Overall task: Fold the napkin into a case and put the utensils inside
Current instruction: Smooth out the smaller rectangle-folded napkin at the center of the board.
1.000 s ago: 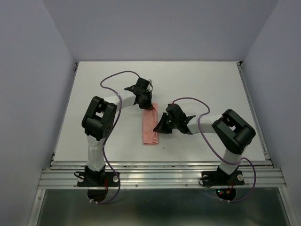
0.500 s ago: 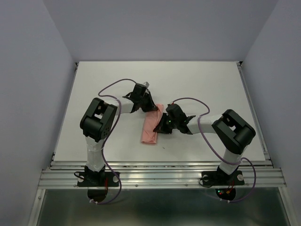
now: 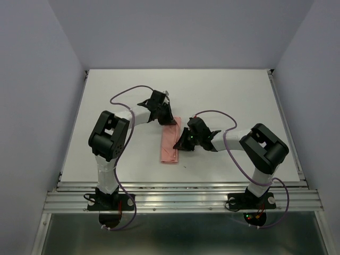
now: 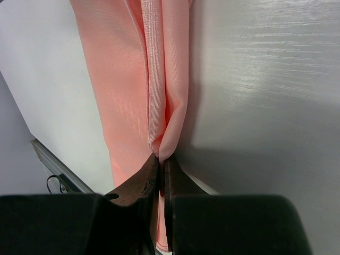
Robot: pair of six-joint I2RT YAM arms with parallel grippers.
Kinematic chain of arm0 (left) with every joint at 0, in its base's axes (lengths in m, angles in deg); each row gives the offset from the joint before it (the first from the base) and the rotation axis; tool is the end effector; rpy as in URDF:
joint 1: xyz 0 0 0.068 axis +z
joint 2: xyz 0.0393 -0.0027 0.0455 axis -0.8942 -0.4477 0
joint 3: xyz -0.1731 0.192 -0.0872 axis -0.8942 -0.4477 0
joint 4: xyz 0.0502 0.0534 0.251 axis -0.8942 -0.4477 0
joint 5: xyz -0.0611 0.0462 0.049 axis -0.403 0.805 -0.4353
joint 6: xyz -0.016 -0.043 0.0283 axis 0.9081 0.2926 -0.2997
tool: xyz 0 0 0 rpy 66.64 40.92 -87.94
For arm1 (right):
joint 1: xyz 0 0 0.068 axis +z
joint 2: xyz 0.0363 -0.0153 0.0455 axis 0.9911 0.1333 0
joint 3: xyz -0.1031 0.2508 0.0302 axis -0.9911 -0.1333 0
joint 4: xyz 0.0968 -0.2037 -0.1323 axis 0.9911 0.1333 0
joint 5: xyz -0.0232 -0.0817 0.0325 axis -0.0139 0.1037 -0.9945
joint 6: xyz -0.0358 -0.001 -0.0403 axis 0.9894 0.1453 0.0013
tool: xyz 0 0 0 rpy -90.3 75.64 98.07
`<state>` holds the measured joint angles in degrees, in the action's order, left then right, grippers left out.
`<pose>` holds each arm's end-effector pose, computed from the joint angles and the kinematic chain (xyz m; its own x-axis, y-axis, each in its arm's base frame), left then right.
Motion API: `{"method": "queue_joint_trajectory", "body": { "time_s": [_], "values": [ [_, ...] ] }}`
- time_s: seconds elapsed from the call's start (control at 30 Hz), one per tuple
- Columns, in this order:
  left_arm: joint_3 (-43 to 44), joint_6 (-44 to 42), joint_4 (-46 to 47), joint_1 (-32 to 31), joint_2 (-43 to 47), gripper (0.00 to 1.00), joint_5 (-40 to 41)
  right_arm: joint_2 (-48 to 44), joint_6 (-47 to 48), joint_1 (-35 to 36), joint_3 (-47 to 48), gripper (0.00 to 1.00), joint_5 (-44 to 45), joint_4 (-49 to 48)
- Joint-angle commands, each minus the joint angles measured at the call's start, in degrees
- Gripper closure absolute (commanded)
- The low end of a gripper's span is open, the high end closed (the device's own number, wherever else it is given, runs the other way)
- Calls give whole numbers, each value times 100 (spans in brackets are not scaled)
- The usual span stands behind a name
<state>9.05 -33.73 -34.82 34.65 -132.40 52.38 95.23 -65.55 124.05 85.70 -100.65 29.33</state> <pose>0.3689 -0.2151 0.1668 -0.8678 -0.1726 -0.4659 0.1743 0.7724 -0.6108 0.2499 0.2323 0.1291 -0.9211 0.2830 -0.2673 0.0328 0.7407 0.6710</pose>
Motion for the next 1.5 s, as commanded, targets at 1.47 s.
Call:
{"method": "queue_joint_trajectory", "body": {
  "time_s": [1.47],
  "values": [
    [261,-601,-419,-262,-237,100,-467,-11,305,65,182,98,485,567]
  ]
}}
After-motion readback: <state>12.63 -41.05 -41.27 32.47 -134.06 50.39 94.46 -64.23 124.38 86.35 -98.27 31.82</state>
